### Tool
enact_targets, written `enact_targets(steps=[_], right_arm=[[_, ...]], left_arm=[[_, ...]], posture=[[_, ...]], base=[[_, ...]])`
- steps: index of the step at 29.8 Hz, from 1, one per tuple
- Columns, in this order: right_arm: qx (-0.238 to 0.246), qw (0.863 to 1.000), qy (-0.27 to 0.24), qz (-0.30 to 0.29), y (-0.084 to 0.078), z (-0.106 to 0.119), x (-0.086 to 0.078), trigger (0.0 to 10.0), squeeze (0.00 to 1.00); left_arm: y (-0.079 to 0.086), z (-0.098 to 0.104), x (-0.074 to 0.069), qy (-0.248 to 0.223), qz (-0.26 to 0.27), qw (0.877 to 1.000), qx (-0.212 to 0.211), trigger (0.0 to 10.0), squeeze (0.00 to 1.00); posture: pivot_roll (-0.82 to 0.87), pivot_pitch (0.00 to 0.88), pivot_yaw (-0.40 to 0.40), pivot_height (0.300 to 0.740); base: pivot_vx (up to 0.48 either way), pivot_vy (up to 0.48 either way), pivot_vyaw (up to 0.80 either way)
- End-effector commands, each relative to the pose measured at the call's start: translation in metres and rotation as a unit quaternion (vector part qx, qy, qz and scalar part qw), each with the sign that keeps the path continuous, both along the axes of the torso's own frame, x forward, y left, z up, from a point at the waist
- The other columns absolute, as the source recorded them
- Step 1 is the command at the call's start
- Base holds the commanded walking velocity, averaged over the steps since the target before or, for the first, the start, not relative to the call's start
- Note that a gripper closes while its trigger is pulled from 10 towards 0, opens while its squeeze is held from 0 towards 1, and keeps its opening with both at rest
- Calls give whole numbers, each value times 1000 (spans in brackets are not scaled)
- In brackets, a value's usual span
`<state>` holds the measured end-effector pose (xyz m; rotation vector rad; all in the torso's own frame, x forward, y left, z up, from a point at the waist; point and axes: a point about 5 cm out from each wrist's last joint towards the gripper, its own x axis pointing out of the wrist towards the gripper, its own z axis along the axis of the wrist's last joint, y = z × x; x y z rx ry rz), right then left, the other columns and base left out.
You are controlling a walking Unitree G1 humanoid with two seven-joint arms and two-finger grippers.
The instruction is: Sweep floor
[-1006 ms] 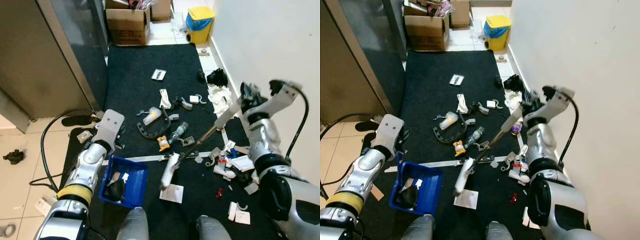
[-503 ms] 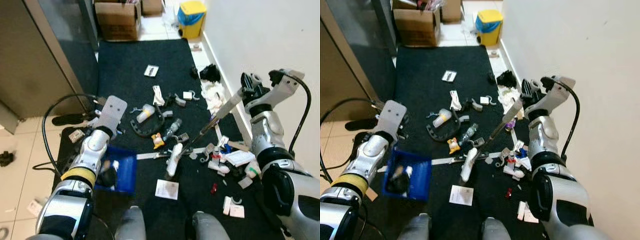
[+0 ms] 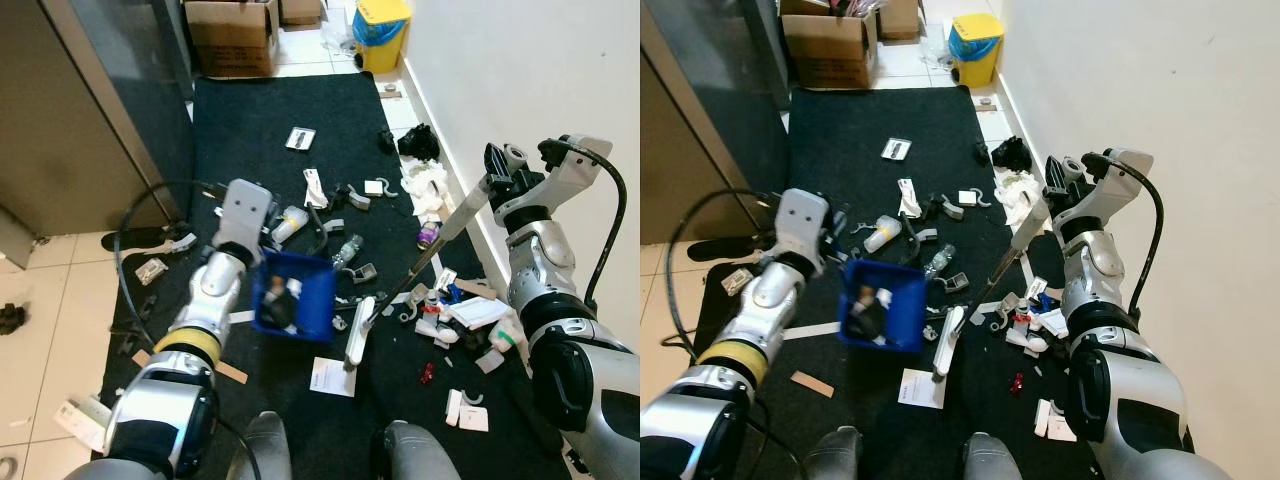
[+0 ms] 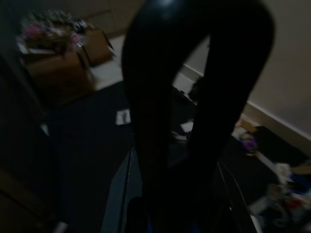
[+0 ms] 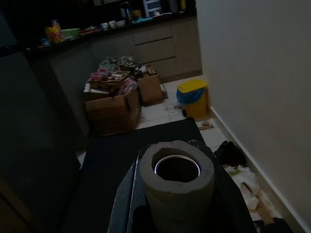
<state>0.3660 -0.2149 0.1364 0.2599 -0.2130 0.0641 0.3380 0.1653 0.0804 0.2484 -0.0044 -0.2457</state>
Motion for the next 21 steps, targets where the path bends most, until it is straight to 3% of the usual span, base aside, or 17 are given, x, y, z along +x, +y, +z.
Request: enact_targets(steps=[1,9,21], right_arm=[[-10,1000,-20,-10,-6,7,0,10000,0],[-14,1000,-22,-10,-7,8,0,10000,0],[-14,1000,-17,-9,-7,6,-1,10000,0]], left_arm=[[-3,5,4,-8,-3,1000,1,10000,0],[1,0,4,9,10,999,31,10000,0],[5,-15,0,63,26,998,15,10000,0]], posture=[[57,74,-69,740],[52,73,-66,740],[55,66,-66,740]], base=[[0,0,0],[0,0,0],[0,0,0]])
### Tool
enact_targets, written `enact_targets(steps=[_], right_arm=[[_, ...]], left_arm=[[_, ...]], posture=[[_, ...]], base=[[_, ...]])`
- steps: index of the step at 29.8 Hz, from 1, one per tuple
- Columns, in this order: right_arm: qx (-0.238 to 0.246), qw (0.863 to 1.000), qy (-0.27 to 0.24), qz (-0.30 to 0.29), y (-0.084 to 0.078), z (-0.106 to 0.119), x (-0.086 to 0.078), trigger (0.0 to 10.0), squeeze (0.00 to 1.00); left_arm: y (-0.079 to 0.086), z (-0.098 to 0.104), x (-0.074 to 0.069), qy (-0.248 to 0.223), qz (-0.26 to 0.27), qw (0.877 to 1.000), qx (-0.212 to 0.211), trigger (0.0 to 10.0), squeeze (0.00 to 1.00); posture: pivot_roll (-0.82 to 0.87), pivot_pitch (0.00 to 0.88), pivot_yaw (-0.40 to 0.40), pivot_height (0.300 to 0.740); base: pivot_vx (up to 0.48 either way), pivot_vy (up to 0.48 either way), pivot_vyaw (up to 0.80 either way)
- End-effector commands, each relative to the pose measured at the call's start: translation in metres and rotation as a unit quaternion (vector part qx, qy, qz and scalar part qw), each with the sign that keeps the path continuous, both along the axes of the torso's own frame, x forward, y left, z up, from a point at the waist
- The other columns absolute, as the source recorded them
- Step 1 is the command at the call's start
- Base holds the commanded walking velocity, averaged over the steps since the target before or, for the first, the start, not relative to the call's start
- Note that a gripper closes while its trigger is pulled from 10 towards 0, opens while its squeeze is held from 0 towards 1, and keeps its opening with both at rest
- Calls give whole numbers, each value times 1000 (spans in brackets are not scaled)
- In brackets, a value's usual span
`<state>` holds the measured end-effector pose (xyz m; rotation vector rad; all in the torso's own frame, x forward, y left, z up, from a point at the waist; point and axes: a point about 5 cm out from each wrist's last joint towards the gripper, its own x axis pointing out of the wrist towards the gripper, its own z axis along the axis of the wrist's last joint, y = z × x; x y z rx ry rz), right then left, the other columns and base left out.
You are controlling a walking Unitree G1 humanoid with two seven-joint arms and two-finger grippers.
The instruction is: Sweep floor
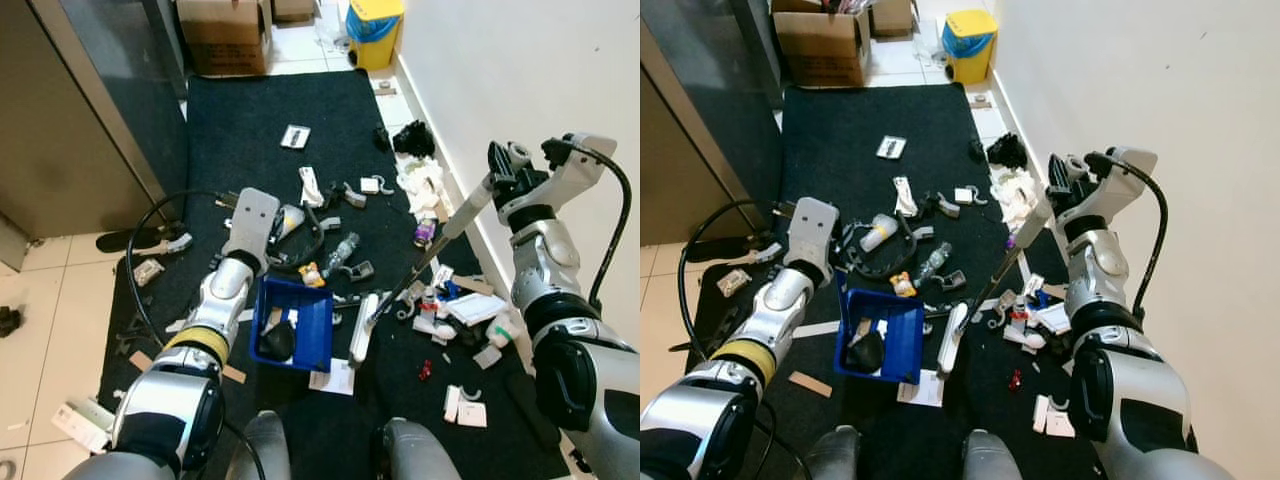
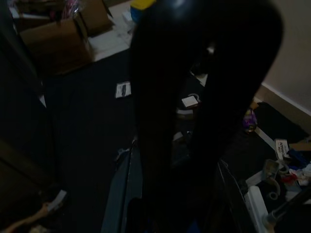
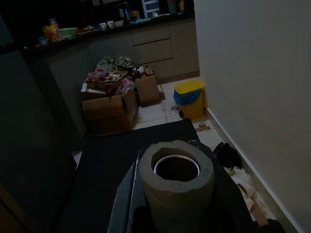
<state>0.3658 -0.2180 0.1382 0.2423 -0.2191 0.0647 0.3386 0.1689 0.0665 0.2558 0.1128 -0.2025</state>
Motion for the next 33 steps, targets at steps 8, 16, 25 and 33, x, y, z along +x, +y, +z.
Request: enact_targets(steps=[8,16,25,33], right_arm=[[-4,1000,-12,-4,0,2,-1,10000,0],[-3,1000,-14,-8,-3,2,-1,10000,0],[-4,1000,-11,-8,-4,0,-2,10000,0],[-4,1000,-10,-6,-3,1,-2,10000,0]], left_arm=[[6,-6,-2,25,2,1000,16,10000,0],[25,5,1,8,12,998,56,10000,0],[38,42,13,-71,51,996,30,10000,0],[31,36,10,-54,44,998,9,10000,0]], posture=[[62,52,-64,740],[71,34,-60,740],[84,26,-65,740],[84,30,-65,740]], base=[[0,0,0],[0,0,0],[0,0,0],[0,0,0]])
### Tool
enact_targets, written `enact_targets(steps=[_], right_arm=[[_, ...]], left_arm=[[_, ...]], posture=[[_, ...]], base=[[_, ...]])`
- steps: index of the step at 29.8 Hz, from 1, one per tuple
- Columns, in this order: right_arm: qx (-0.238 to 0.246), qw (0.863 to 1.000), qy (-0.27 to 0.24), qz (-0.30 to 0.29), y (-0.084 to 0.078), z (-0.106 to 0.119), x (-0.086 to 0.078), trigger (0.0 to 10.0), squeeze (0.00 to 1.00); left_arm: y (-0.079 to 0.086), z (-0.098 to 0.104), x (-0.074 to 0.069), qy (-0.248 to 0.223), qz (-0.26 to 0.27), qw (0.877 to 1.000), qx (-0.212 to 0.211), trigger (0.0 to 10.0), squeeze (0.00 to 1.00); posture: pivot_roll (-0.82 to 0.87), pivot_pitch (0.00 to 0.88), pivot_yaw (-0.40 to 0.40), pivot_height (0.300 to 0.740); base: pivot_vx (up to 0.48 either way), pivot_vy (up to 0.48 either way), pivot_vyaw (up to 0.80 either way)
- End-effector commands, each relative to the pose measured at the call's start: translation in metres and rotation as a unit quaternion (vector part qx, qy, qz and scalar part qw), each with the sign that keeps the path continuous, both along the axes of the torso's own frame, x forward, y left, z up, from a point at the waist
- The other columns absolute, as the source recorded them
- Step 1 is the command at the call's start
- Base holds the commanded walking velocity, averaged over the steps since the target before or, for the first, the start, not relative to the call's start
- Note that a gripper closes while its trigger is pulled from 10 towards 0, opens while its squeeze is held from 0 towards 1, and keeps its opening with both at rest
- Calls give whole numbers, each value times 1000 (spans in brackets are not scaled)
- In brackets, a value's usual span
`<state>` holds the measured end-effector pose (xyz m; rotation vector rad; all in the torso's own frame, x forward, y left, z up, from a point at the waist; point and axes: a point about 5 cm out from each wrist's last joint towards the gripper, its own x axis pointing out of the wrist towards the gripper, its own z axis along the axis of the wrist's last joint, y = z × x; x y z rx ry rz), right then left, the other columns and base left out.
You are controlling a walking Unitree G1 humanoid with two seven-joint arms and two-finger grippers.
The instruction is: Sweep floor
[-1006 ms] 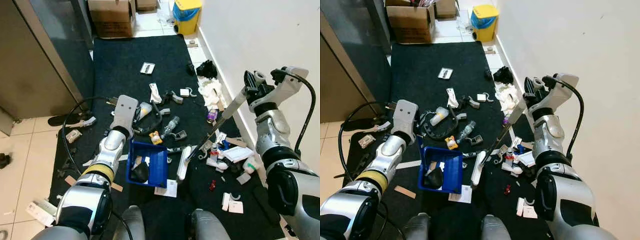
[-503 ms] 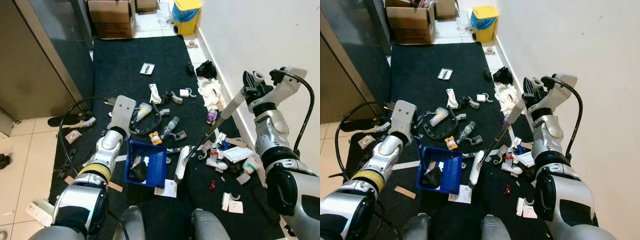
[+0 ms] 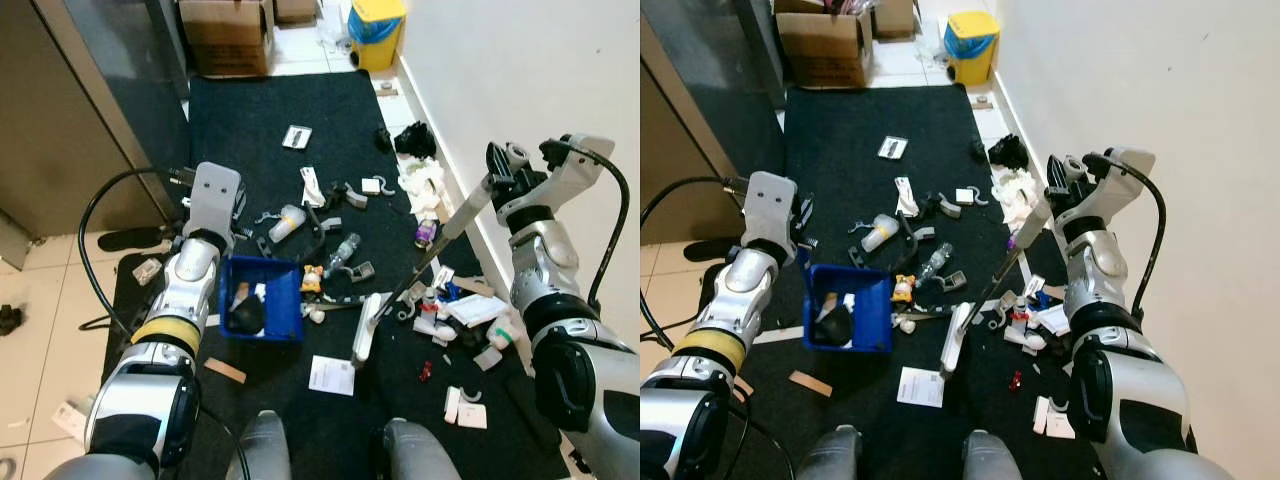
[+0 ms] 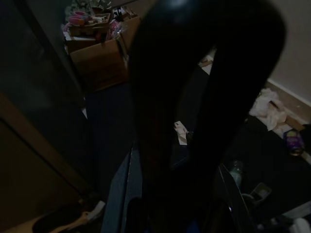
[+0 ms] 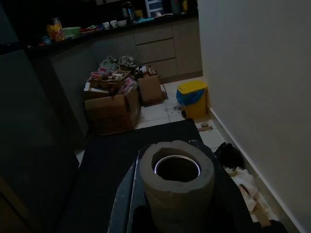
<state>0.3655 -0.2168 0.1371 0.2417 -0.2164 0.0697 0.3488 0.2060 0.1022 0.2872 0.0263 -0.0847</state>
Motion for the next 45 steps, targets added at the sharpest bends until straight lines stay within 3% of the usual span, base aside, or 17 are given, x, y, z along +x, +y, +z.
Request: enact_targets(steps=[1,8,18,24,34,39,45], right_arm=[[-4,1000,-11,-9,-4,2,-1,10000,0],[-6,1000,-9,-10,-6,2,-2,10000,0],[-7,1000,-8,-13,-8,1,-2,10000,0],[-7,1000,-7,-14,-8,0,-3,10000,0],[-6,1000,-3,-14,-7,-1,-3,10000,0],[-6,1000,-4,-13,-6,0,-2,10000,0],[-7,1000,-6,-18,-10,2,-2,10000,0]], left_arm=[[-8,-3,-1,4,-12,1000,-5,10000,0],[-22,-23,-8,53,-31,998,-6,10000,0],[-29,-29,-9,77,-47,996,-3,10000,0],[-28,-36,-12,106,-53,993,14,10000,0],[-22,-59,-25,196,-70,978,30,10000,0],[-19,-53,-22,180,-61,981,27,10000,0],[-4,9,0,35,-8,999,-13,10000,0]], posture=[[83,30,-65,740],[76,41,-66,740],[74,50,-60,740],[74,50,-59,740],[80,49,-62,740],[79,49,-62,740],[77,48,-62,740]], base=[[0,0,0],[0,0,0],[0,0,0],[0,0,0],[0,0,0],[0,0,0],[0,0,0]])
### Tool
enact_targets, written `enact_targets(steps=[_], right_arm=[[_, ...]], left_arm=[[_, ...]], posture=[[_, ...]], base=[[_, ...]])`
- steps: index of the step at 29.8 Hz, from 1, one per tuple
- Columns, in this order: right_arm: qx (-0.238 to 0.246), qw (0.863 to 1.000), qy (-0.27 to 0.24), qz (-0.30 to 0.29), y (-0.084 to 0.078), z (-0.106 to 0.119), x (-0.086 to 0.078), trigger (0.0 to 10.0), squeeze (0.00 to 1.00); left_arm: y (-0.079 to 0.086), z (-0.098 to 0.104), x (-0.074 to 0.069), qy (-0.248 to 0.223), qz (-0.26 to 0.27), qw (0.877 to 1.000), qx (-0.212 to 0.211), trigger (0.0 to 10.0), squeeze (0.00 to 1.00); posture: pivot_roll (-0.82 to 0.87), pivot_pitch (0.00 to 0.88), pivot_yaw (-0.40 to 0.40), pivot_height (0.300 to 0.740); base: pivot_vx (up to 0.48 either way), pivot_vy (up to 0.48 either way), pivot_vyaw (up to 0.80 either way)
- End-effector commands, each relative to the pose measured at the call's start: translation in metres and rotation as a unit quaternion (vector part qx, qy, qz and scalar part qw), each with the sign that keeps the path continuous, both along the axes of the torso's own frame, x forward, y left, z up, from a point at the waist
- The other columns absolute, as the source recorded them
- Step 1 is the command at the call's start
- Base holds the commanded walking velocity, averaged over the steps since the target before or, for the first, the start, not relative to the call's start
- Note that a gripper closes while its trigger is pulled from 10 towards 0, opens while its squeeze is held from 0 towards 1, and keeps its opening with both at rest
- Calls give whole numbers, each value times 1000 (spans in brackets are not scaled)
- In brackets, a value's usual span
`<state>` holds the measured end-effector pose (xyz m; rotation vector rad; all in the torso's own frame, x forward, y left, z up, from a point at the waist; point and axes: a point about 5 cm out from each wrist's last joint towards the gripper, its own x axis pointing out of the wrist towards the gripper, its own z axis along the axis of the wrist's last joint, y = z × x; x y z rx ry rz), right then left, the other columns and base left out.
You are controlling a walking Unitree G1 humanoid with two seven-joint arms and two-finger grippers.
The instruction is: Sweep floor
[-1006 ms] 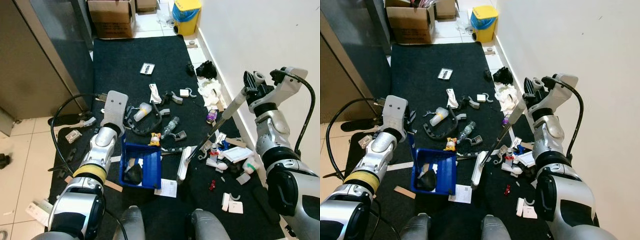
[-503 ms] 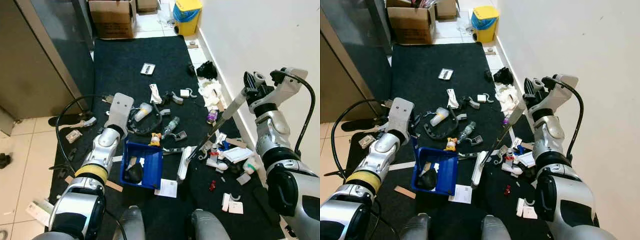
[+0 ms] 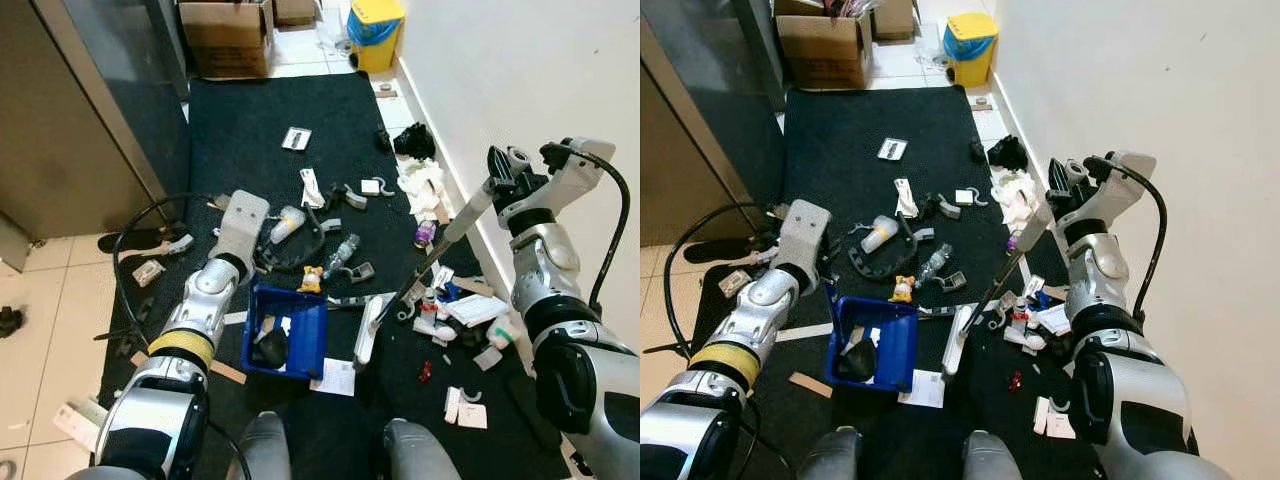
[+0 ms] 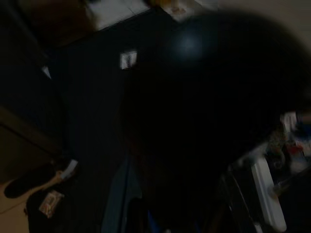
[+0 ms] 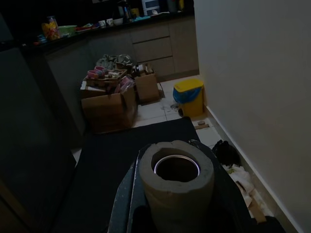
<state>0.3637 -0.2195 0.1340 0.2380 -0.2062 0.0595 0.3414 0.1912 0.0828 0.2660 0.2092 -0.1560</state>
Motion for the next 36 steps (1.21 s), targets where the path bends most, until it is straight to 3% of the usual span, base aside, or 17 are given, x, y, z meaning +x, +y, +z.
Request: enact_targets(steps=[1,6,11,17,29,33,36], right_arm=[[-6,1000,-12,-13,-7,5,0,10000,0],[-6,1000,-11,-14,-8,5,-1,10000,0],[-6,1000,-11,-12,-7,5,0,10000,0],[-5,1000,-10,-8,-4,4,0,10000,0],[-7,1000,-7,-9,-5,3,0,10000,0],[-7,1000,-7,-8,-5,3,0,10000,0],[-6,1000,-6,-7,-4,2,0,10000,0]], left_arm=[[10,29,7,-60,15,998,-7,10000,0],[13,49,10,-76,-12,996,-39,10000,0],[15,49,9,-58,-36,997,-29,10000,0],[8,30,1,13,-77,995,-68,10000,0],[2,12,-12,92,-115,985,-84,10000,0],[3,7,-16,120,-124,982,-79,10000,0],[10,1,-20,138,-116,983,-33,10000,0]], posture=[[77,48,-62,740],[82,49,-66,740],[84,49,-67,740],[85,46,-67,740],[83,38,-66,740],[83,37,-65,740],[85,33,-67,740]], base=[[0,0,0],[0,0,0],[0,0,0],[0,0,0],[0,0,0],[0,0,0],[0,0,0]])
